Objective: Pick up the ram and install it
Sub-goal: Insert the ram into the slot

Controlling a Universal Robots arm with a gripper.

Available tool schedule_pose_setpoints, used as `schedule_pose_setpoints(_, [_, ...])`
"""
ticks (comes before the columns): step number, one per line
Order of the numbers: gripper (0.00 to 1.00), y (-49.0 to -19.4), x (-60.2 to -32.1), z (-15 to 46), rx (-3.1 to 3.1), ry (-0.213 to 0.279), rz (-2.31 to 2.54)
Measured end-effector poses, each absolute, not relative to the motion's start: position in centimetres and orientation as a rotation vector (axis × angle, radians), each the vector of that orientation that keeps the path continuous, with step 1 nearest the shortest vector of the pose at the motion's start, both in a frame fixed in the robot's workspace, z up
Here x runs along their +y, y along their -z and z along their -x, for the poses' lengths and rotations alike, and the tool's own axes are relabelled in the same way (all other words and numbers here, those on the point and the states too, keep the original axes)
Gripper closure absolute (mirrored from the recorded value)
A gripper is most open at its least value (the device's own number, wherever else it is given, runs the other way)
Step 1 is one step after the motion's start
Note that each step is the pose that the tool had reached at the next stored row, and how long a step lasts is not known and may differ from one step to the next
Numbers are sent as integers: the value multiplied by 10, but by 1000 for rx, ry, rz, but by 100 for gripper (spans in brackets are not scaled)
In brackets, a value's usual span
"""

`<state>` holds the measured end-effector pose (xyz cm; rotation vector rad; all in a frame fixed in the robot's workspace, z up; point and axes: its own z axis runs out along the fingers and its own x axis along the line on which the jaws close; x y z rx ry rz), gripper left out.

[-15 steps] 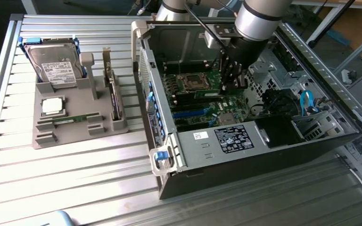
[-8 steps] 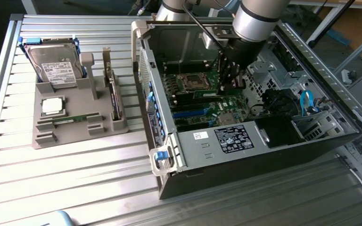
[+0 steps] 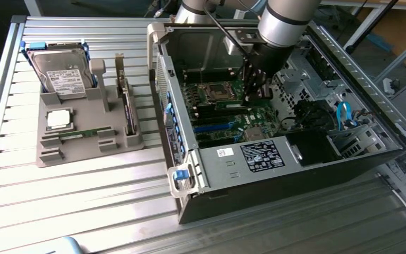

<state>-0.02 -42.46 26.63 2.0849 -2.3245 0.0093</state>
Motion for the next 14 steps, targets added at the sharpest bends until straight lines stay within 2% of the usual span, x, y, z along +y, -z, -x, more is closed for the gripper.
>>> schedule_pose_setpoints(14, [86, -260, -418, 3, -2324, -9, -2085])
